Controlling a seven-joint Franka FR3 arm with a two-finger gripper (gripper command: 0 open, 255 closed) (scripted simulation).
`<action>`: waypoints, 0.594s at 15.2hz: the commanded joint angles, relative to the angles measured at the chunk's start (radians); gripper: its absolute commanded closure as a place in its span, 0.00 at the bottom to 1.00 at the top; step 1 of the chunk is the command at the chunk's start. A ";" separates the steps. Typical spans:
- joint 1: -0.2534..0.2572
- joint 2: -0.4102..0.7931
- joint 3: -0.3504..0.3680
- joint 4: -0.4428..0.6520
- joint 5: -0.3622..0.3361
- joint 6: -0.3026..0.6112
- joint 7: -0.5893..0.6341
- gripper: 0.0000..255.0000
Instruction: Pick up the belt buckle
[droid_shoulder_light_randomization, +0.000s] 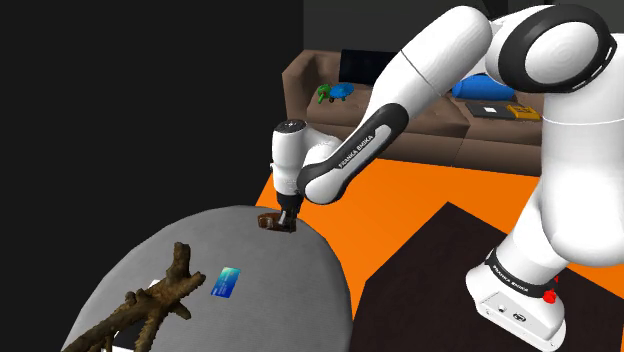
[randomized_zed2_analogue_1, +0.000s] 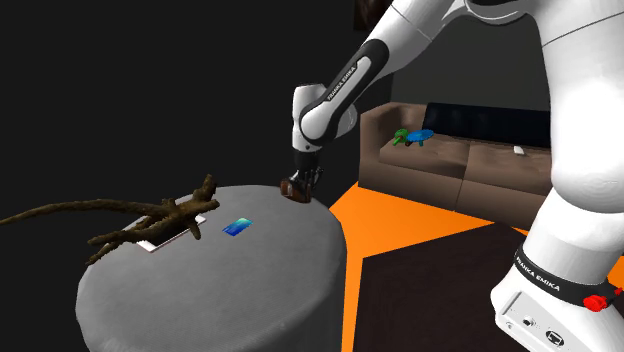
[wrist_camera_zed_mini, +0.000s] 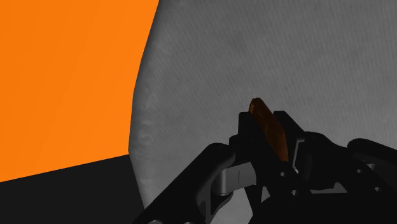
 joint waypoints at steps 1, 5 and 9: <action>-0.005 -0.020 0.006 0.000 0.009 -0.020 -0.006 1.00; -0.013 -0.061 0.018 0.002 0.028 -0.062 -0.019 1.00; -0.018 -0.083 0.024 0.005 0.039 -0.085 -0.025 1.00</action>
